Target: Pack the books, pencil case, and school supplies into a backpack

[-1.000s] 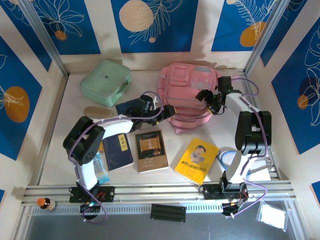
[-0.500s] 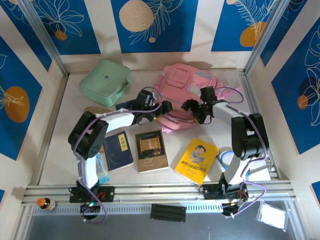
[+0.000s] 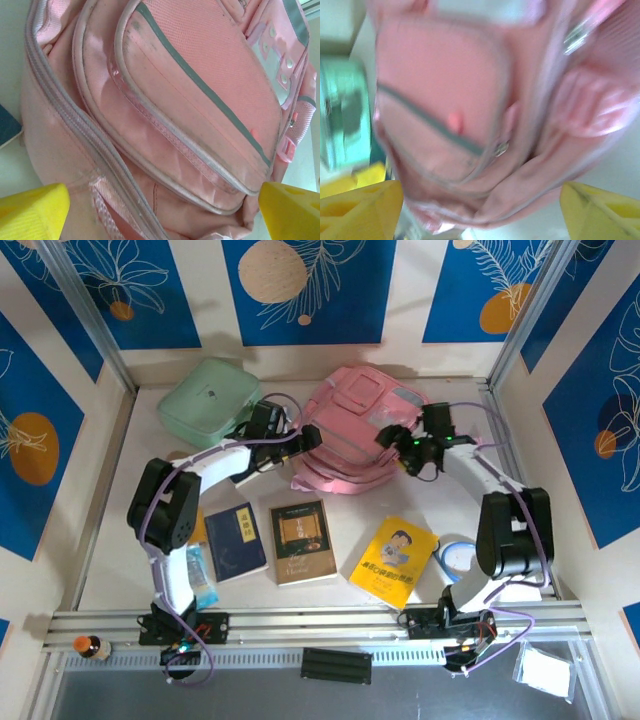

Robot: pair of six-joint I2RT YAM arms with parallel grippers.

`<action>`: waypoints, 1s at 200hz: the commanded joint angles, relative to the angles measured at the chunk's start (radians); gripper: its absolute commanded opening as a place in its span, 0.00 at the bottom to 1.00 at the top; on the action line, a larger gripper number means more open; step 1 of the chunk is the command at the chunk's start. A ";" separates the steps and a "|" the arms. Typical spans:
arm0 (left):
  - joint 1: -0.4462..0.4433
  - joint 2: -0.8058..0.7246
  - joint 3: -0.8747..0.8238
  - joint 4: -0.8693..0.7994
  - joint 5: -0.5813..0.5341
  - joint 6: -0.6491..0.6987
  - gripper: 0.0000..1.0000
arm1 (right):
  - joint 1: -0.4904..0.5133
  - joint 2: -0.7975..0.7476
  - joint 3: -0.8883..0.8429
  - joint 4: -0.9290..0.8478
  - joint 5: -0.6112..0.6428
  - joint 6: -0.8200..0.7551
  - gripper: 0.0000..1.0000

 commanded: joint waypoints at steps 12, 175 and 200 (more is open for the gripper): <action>-0.048 -0.107 -0.065 -0.025 0.001 -0.004 0.96 | -0.120 0.053 0.020 -0.085 0.087 -0.064 0.74; -0.216 0.021 -0.046 0.074 -0.002 -0.141 0.95 | -0.225 0.318 0.135 0.023 -0.155 -0.085 0.06; -0.211 0.066 -0.034 0.146 0.023 -0.176 0.94 | -0.250 0.202 0.025 0.049 -0.184 -0.073 0.06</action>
